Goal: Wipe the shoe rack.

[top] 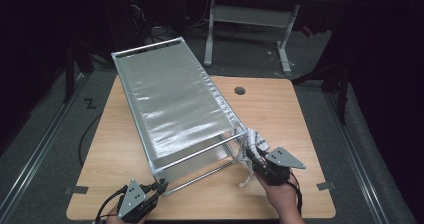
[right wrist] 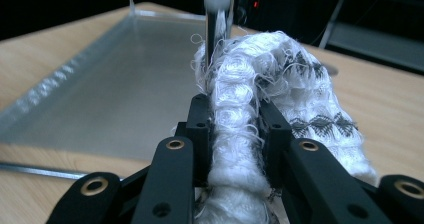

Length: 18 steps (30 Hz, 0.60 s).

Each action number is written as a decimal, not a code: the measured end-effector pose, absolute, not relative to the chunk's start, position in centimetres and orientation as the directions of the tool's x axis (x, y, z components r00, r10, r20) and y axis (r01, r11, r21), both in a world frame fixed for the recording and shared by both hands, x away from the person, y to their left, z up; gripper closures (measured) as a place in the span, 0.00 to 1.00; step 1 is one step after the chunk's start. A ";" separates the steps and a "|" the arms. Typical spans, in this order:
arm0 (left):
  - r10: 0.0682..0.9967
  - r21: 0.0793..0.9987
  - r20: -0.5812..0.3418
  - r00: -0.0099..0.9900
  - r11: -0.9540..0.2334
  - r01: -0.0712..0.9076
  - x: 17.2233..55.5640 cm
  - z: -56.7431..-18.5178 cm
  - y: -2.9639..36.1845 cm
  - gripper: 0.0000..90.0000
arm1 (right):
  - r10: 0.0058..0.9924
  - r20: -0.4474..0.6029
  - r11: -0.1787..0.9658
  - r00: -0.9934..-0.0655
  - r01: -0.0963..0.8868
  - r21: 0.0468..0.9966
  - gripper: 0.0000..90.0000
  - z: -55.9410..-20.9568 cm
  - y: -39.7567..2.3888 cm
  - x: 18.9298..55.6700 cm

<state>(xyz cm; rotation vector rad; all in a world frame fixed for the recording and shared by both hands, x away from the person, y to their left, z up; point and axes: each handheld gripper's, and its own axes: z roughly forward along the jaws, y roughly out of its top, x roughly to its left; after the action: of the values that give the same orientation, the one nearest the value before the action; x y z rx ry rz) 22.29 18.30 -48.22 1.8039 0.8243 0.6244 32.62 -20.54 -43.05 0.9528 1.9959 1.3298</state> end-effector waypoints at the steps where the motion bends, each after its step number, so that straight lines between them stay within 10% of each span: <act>1: 0.774 0.935 0.041 0.632 -0.254 0.250 22.3 -48.2 18.3 0.89 | 0.802 -0.061 0.251 -0.594 0.244 0.937 0.82 -42.8 -20.6 32.5; 18: 0.769 0.934 0.041 0.638 -0.256 0.249 22.3 -48.2 18.3 0.89 | 0.810 -0.094 0.249 -0.579 0.193 0.949 0.81 -41.8 -20.7 31.9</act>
<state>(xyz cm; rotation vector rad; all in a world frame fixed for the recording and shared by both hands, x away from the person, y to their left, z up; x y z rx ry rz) 22.31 18.28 -48.22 1.8077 0.8187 0.6188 31.91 -20.66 -41.79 0.9103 1.9326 1.3448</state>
